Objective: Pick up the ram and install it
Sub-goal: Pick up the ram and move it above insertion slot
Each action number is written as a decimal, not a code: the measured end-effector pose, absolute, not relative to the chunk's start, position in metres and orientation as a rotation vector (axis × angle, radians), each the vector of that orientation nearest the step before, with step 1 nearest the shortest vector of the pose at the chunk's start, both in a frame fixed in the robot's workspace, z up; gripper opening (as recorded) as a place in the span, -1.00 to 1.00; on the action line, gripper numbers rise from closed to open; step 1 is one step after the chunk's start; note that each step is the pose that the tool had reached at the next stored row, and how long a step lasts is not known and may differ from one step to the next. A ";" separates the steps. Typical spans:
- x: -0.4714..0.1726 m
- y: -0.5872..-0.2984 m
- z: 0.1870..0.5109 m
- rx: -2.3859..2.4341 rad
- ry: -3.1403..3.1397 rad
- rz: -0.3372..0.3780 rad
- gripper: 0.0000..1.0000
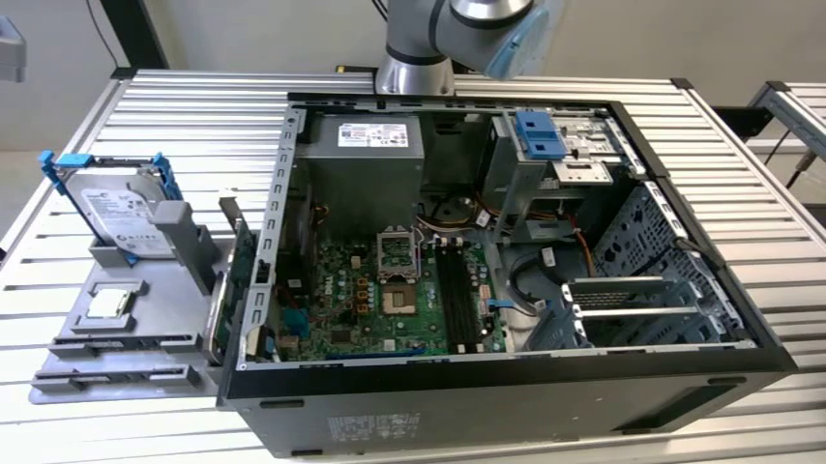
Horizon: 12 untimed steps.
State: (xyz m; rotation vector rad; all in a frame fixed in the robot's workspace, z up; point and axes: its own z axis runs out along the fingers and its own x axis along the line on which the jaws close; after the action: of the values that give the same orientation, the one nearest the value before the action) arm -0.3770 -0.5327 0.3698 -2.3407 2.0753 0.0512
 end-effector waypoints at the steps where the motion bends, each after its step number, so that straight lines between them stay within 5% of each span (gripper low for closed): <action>1: -0.377 -0.533 0.370 -2.341 2.075 0.051 1.00; 12: -0.377 -0.533 0.368 -2.316 2.102 0.051 1.00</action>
State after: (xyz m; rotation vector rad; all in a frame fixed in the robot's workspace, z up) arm -0.3773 -0.5328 0.3676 -2.3157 2.1022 0.0509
